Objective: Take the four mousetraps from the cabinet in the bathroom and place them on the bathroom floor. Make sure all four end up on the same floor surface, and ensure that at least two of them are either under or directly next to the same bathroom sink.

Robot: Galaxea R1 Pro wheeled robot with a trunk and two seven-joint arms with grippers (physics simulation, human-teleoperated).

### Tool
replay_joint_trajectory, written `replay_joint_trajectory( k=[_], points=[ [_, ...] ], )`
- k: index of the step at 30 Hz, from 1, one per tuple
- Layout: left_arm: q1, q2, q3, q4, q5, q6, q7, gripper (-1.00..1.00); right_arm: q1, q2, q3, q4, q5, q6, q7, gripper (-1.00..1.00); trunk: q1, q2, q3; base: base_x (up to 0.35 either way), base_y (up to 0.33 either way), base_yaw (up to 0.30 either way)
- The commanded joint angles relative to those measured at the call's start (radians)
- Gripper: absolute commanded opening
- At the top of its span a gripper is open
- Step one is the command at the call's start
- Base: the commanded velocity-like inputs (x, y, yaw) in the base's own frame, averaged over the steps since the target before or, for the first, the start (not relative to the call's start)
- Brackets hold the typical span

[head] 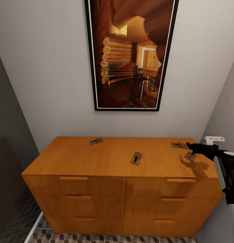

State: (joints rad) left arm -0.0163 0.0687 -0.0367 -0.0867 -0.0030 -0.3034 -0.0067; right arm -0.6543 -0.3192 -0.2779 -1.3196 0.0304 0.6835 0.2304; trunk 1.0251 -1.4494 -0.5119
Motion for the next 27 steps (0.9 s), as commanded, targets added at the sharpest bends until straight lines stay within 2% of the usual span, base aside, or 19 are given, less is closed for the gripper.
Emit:
replay_joint_trajectory(
  k=[1, 27],
  points=[
    [-0.001, 0.000, -0.003, 0.001, 0.000, -0.003, -0.001, 1.00, -0.001, 0.000, -0.001, 0.002, 0.003, 0.005, 0.006, 1.00, 0.000, -0.001, -0.001, 0.000, 0.000, 0.000],
    [-0.001, 0.000, -0.003, 0.001, -0.002, -0.003, -0.001, 1.00, -0.001, 0.000, -0.002, 0.047, 0.003, 0.004, 0.003, 1.00, 0.000, -0.001, -0.001, 0.000, 0.000, 0.000]
  ],
)
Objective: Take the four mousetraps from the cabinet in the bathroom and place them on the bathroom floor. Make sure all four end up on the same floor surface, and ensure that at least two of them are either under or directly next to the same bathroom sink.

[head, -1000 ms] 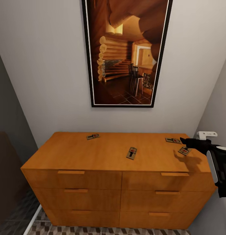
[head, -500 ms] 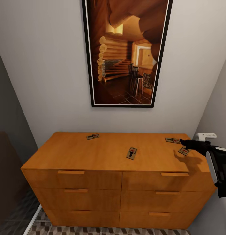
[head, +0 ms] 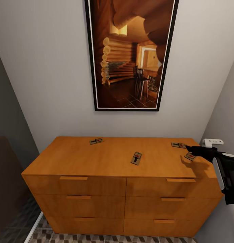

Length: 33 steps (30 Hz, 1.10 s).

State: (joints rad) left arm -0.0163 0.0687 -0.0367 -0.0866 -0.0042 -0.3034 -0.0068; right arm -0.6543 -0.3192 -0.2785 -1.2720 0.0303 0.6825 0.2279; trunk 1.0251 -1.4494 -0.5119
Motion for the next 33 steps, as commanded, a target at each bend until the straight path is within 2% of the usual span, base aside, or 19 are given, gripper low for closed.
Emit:
replay_joint_trajectory(
  k=[1, 33],
  points=[
    [-0.001, 0.000, -0.003, 0.001, 0.000, -0.003, -0.001, 1.00, -0.001, 0.000, -0.001, 0.001, 0.003, 0.005, 0.006, 1.00, 0.000, -0.001, -0.001, 0.000, 0.000, 0.000],
    [-0.001, 0.000, -0.003, 0.001, 0.000, -0.003, 0.000, 1.00, -0.001, -0.001, -0.001, 0.031, 0.005, 0.006, 0.001, 1.00, 0.000, -0.001, -0.001, 0.000, 0.000, 0.000]
  ],
)
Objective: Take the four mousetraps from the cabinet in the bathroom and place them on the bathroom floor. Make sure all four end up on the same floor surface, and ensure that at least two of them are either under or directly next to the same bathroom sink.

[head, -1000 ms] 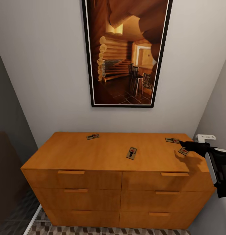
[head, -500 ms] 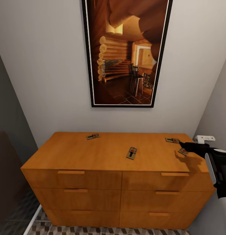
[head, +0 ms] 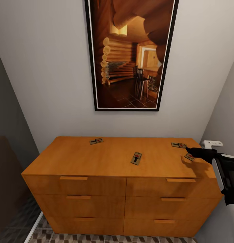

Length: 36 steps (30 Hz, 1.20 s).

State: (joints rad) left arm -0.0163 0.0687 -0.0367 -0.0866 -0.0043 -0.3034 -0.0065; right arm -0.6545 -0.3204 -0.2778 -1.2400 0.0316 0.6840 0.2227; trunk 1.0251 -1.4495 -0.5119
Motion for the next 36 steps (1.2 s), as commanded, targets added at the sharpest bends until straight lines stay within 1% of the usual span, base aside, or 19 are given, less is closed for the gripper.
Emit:
replay_joint_trajectory(
  k=[1, 17, 19, 23, 26, 36],
  points=[
    [-0.001, 0.000, -0.003, 0.001, 0.000, -0.003, -0.001, 1.00, -0.001, 0.000, -0.001, -0.001, 0.003, 0.005, 0.006, 1.00, 0.000, -0.001, -0.001, 0.000, 0.000, 0.000],
    [-0.001, 0.000, -0.003, 0.001, 0.000, -0.003, -0.001, 1.00, -0.001, 0.000, 0.000, 0.005, 0.004, 0.009, 0.004, 1.00, 0.000, -0.001, -0.001, 0.000, 0.000, 0.000],
    [-0.001, 0.000, -0.003, 0.001, 0.000, -0.003, -0.001, 1.00, -0.001, 0.000, 0.008, 0.006, 0.004, 0.009, 0.003, 1.00, 0.000, -0.001, -0.001, 0.000, 0.000, 0.000],
    [-0.001, 0.000, -0.003, 0.001, 0.000, -0.003, -0.001, 1.00, -0.001, 0.000, 0.045, 0.006, 0.004, 0.012, -0.002, 1.00, 0.000, -0.001, -0.001, 0.000, 0.000, 0.000],
    [-0.001, 0.000, -0.003, 0.001, 0.000, -0.003, -0.001, 1.00, -0.001, 0.000, 0.062, 0.007, 0.004, 0.014, -0.011, 1.00, 0.000, -0.001, -0.001, 0.000, 0.000, 0.000],
    [-0.001, 0.000, -0.004, 0.001, 0.000, -0.004, -0.001, 1.00, -0.001, 0.000, 0.073, 0.012, 0.004, 0.015, -0.034, 1.00, 0.000, -0.001, -0.001, 0.000, 0.000, 0.000]
  ],
)
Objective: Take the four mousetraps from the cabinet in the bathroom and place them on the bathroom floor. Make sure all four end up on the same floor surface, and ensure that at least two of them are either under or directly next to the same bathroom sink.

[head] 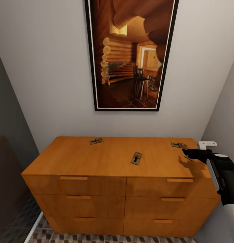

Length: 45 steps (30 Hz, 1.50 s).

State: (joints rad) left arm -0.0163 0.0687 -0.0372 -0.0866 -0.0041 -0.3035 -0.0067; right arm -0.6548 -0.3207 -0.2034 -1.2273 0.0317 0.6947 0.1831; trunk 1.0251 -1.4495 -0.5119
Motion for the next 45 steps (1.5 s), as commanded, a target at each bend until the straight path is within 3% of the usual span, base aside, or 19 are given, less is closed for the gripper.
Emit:
replay_joint_trajectory(
  k=[1, 35, 45],
  points=[
    [-0.001, 0.000, -0.003, 0.001, 0.000, -0.003, -0.001, 1.00, -0.001, 0.000, -0.001, -0.001, 0.004, 0.005, 0.005, 1.00, 0.000, -0.001, -0.001, 0.000, 0.000, 0.000],
    [-0.001, 0.000, -0.003, 0.001, 0.000, -0.003, 0.000, 1.00, -0.001, -0.002, -0.007, 0.000, 0.001, 0.003, 0.017, 1.00, 0.000, -0.001, -0.001, 0.000, 0.000, 0.000],
    [-0.001, 0.000, -0.003, 0.001, 0.000, -0.003, 0.000, 1.00, -0.001, -0.006, -0.008, 0.000, 0.001, 0.003, 0.057, 1.00, 0.000, -0.001, -0.001, 0.000, 0.000, 0.000]
  ],
)
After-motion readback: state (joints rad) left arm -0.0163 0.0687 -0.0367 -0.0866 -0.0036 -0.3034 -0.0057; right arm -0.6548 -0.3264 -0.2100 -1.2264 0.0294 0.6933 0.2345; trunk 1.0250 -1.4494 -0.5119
